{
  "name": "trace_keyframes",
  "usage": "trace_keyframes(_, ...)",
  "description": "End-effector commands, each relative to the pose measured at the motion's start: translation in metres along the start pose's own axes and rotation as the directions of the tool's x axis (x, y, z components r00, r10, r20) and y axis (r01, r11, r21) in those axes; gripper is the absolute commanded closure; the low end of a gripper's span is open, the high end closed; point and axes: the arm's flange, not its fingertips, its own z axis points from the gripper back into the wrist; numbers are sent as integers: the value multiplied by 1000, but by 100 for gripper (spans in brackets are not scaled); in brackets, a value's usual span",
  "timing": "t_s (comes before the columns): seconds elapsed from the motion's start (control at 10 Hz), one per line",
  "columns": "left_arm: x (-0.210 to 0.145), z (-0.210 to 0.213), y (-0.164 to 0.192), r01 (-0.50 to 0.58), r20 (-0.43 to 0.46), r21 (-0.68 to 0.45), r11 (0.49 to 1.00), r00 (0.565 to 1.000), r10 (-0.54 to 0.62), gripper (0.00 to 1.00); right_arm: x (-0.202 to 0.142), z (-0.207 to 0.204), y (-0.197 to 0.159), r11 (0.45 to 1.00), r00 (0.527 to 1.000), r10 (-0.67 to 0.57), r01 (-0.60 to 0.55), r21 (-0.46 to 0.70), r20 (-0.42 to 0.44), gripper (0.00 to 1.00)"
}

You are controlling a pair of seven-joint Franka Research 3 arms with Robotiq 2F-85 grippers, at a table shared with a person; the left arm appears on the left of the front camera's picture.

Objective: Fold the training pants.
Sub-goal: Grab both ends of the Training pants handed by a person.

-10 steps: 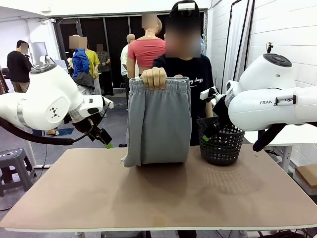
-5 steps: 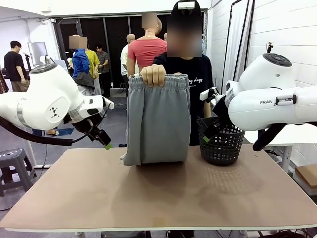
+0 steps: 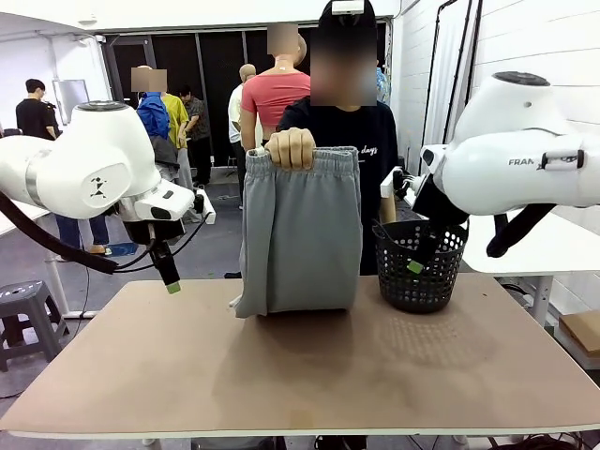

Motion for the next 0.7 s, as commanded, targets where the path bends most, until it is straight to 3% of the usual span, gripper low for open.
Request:
trace_keyframes(0.0,-1,-4,11,109,72,4,994,991,-109,0,-7,4,-6,988,988,145,-147,50,46,0)
trace_keyframes(0.1,-1,-12,16,139,136,-10,990,981,-136,0,-11,-1,-9,976,978,198,-203,75,67,0)
trace_keyframes(0.3,-1,-27,25,214,177,-60,975,964,-200,0,-18,-14,-14,953,960,272,-279,120,71,0)
trace_keyframes(0.5,3,-32,35,273,147,-81,959,955,-259,0,-15,-24,-23,944,949,307,-313,100,71,0)
trace_keyframes(0.6,5,-32,35,251,134,-84,964,962,-239,0,-13,-26,-21,957,957,285,-287,41,52,0)
